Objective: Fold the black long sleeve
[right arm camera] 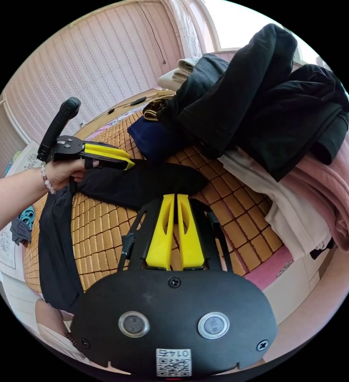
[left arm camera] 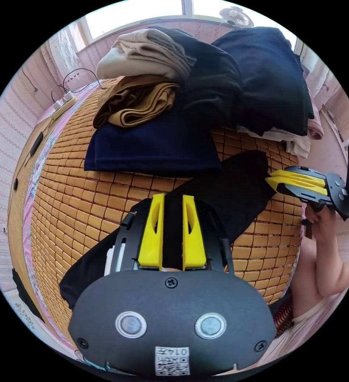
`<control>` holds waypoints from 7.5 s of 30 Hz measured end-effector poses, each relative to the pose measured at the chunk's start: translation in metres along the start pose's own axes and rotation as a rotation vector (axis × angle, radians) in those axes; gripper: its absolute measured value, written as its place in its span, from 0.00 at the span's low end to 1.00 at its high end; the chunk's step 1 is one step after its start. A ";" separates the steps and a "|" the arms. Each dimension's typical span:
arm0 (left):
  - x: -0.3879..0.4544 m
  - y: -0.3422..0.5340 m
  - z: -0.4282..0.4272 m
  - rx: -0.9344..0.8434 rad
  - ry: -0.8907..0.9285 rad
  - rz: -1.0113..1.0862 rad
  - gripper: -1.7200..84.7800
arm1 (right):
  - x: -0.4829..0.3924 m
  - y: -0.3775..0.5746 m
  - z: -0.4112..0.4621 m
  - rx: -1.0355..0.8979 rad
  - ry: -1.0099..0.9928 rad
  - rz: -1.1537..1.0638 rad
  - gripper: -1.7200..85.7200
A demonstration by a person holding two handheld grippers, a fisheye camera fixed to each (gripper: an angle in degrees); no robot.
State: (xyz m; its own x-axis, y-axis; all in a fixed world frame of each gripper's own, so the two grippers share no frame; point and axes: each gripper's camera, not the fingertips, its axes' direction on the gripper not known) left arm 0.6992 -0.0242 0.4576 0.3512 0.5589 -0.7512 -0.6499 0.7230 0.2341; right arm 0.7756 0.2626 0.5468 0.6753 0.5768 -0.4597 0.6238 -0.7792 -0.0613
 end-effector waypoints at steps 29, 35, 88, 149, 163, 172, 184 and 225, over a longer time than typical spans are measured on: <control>-0.059 0.532 -0.376 0.321 -0.057 -0.838 0.05 | -0.393 0.124 -0.022 -0.319 -0.628 -1.227 0.06; -0.007 0.592 -0.382 0.261 0.028 -0.938 0.05 | -0.427 0.160 0.019 -0.504 -0.638 -1.099 0.08; 0.075 0.719 -0.546 0.143 0.102 -0.732 0.02 | -0.575 0.157 0.123 -0.692 -0.544 -0.841 0.02; -0.264 0.684 -0.650 0.392 -0.023 -0.782 0.04 | -0.540 -0.197 0.191 -0.303 -0.179 -0.661 0.17; -0.402 0.641 -0.599 0.314 0.019 -1.036 0.01 | -0.503 -0.271 0.224 -0.352 -0.328 -0.459 0.02; -0.368 0.662 -0.673 0.491 -0.050 -0.972 0.01 | -0.465 -0.288 0.141 -0.210 -0.440 -0.466 0.02; -0.127 0.755 -0.671 0.447 0.266 -0.819 0.01 | -0.362 -0.103 0.020 -0.384 -0.587 -0.523 0.03; 0.106 0.696 -0.545 0.200 -0.087 -0.796 0.01 | -0.594 -0.045 0.067 -0.442 -0.218 -1.026 0.02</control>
State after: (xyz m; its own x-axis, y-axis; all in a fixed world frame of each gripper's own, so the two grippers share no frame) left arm -0.0834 0.3163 0.2044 0.7124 -0.1281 -0.6900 -0.0552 0.9699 -0.2371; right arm 0.3204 -0.0614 0.7632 -0.2895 0.8040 -0.5193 0.9559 0.2153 -0.1996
